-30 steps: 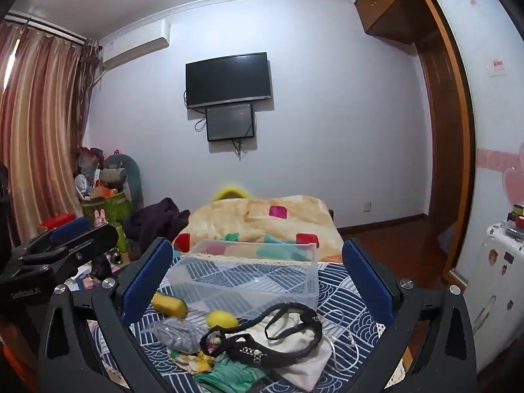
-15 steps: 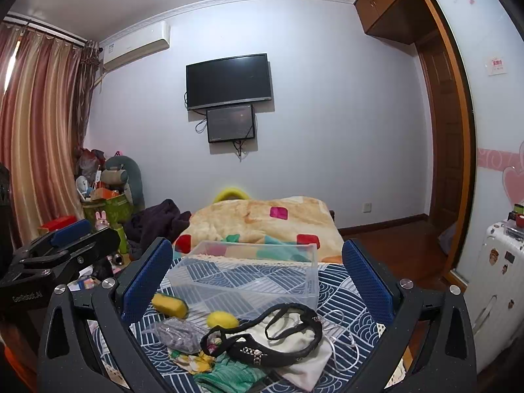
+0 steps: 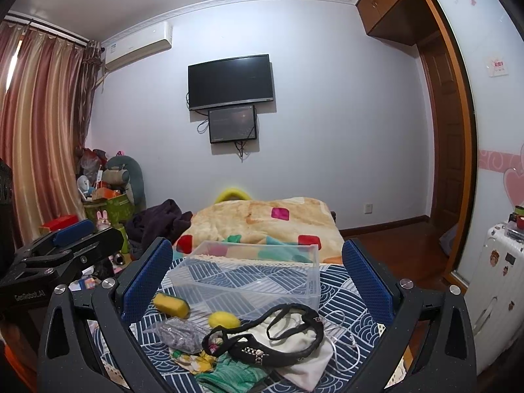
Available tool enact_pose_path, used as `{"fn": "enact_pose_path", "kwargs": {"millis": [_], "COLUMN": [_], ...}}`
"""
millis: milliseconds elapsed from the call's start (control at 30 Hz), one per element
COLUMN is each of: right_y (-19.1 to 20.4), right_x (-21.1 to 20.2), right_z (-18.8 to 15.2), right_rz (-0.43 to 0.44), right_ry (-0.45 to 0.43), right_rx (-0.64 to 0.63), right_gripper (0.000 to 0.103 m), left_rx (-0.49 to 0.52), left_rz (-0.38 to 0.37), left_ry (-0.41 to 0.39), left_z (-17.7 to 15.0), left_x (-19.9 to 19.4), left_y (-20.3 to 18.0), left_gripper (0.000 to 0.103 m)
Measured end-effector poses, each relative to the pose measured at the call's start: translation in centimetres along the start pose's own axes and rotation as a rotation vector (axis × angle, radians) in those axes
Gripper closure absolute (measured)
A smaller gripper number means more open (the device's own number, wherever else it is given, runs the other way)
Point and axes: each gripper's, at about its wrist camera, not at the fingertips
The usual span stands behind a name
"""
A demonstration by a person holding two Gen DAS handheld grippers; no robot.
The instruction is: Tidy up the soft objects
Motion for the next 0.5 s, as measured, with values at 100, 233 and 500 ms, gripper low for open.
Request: {"fn": "enact_pose_path", "kwargs": {"millis": [100, 233, 500], "right_y": [0.02, -0.01, 0.05], "right_x": [0.00, 0.07, 0.18], "right_z": [0.06, 0.03, 0.01], "right_rz": [0.001, -0.001, -0.001], "right_ry": [-0.001, -0.001, 0.000], "right_rx": [-0.005, -0.004, -0.008], "right_gripper": [0.000, 0.000, 0.000], "left_rx": [-0.001, 0.001, -0.001], "left_rz": [-0.003, 0.001, -0.003], "left_ry": [0.002, 0.001, 0.002], "left_z": [0.02, 0.05, 0.01], "left_x": [0.01, 0.02, 0.03], "left_y": [0.02, -0.11, -0.27], "left_gripper": [0.000, 0.000, 0.000]}}
Point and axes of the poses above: each gripper's, at about its wrist camera, not at the fingertips, and x roughly the way its jaws point, y to its left, z to its top, and after that the axes turned 4 degrees about x, right-handed
